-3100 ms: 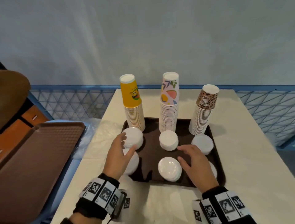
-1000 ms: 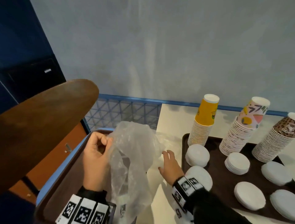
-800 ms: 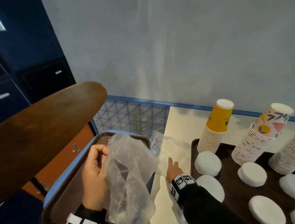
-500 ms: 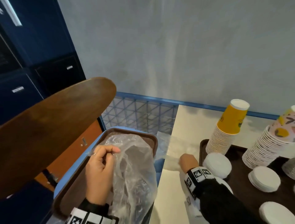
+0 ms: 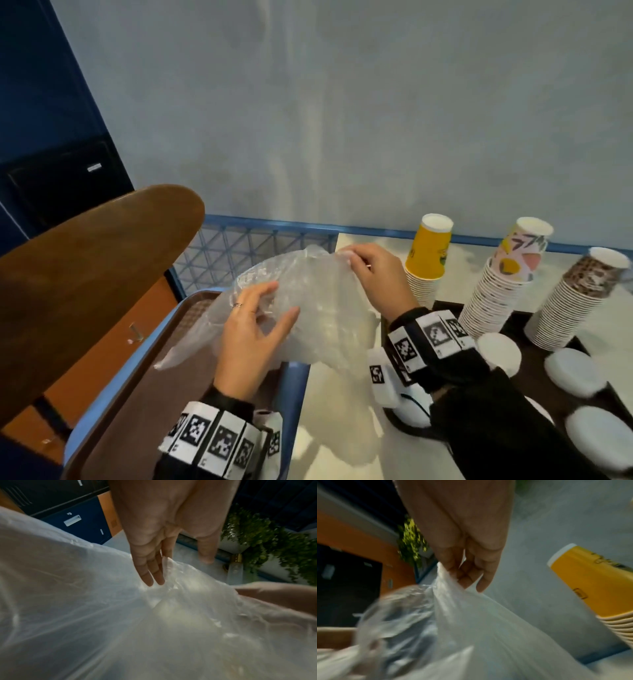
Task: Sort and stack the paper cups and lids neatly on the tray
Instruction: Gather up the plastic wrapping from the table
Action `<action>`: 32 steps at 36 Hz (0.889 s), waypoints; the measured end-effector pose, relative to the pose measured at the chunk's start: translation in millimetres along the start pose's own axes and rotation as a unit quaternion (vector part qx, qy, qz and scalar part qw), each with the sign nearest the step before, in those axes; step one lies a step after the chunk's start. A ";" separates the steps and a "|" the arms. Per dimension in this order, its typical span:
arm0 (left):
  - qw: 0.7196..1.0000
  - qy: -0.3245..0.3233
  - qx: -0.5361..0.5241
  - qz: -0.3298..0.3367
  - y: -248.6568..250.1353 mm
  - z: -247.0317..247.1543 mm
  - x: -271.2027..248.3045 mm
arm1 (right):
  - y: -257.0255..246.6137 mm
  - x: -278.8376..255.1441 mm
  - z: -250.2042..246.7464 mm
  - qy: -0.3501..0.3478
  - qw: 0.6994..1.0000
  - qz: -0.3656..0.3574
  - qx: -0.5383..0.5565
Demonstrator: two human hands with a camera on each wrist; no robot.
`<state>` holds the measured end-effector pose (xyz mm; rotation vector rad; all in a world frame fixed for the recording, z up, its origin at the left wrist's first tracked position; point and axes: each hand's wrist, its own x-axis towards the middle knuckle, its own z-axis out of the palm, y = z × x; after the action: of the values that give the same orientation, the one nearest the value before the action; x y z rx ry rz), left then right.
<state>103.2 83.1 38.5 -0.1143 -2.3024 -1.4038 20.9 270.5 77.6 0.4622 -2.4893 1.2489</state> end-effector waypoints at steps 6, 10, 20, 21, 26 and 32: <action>0.993 -0.054 0.081 0.067 27.5 19.6 -3.1 | -39.8 -43.3 -8.8 -0.159 0.979 -0.099 0.083; 0.993 -0.041 0.072 0.089 35.3 28.6 -10.9 | -44.1 -72.8 -17.3 -0.157 0.977 -0.096 0.103; 0.998 -0.016 0.043 0.042 40.9 46.3 -23.7 | 72.2 -206.6 -37.7 -0.174 0.935 0.277 -0.136; 0.998 -0.018 0.039 0.041 40.9 49.2 -26.5 | 81.9 -224.4 -33.6 -0.225 0.908 0.315 -0.162; 0.997 -0.055 0.042 0.044 43.2 62.2 -39.6 | 98.9 -279.8 -1.8 -0.286 0.852 0.361 -0.249; 0.994 -0.077 0.049 0.058 50.3 67.2 -48.1 | 102.0 -271.4 4.2 -0.208 0.893 0.338 -0.214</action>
<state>139.4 172.8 34.4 -0.3311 -2.4412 -1.2607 221.0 363.7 -110.3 -0.3252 -3.3433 0.7812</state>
